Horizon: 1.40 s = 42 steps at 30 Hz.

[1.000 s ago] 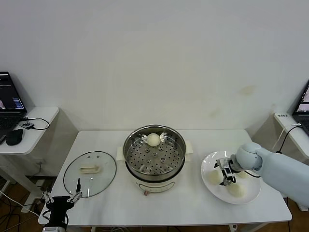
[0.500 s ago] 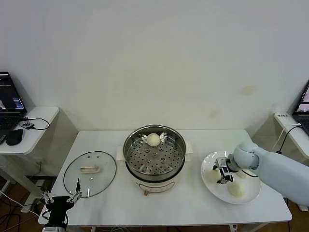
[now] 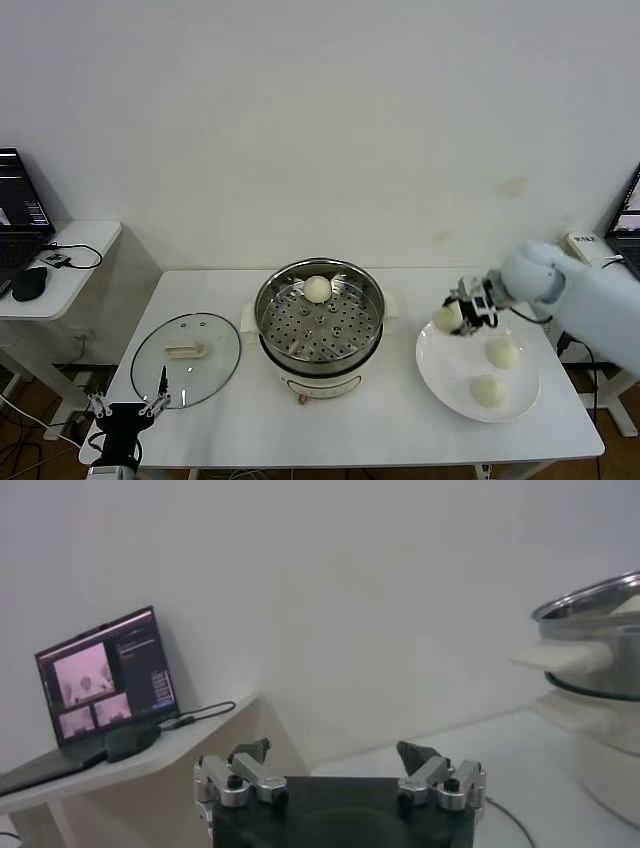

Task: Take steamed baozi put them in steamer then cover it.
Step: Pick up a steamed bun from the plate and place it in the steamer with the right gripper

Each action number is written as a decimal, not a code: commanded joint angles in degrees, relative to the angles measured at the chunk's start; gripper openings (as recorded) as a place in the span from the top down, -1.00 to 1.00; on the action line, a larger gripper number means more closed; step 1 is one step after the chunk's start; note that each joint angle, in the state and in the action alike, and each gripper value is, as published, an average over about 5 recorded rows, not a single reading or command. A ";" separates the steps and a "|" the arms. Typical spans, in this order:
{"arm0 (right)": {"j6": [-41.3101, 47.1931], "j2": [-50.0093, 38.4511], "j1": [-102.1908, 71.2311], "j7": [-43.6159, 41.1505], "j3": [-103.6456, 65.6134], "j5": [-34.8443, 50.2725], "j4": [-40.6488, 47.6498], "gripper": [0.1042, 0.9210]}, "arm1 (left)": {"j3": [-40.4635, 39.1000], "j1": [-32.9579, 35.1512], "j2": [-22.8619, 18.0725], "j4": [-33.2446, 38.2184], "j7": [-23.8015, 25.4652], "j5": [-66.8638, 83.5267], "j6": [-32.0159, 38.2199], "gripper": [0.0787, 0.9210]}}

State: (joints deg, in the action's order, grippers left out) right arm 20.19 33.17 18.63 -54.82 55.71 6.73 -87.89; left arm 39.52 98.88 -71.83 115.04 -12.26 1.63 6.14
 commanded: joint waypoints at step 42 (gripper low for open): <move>12.73 41.87 0.28 13.69 11.76 14.74 14.78 -0.40 | 1.01 -0.27 -1.19 1.15 -0.22 0.99 0.67 -0.77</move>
State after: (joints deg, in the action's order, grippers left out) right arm 32.75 72.88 20.84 -42.21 67.38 22.49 -75.06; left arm 40.57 98.51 -73.00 116.18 -12.44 2.68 6.74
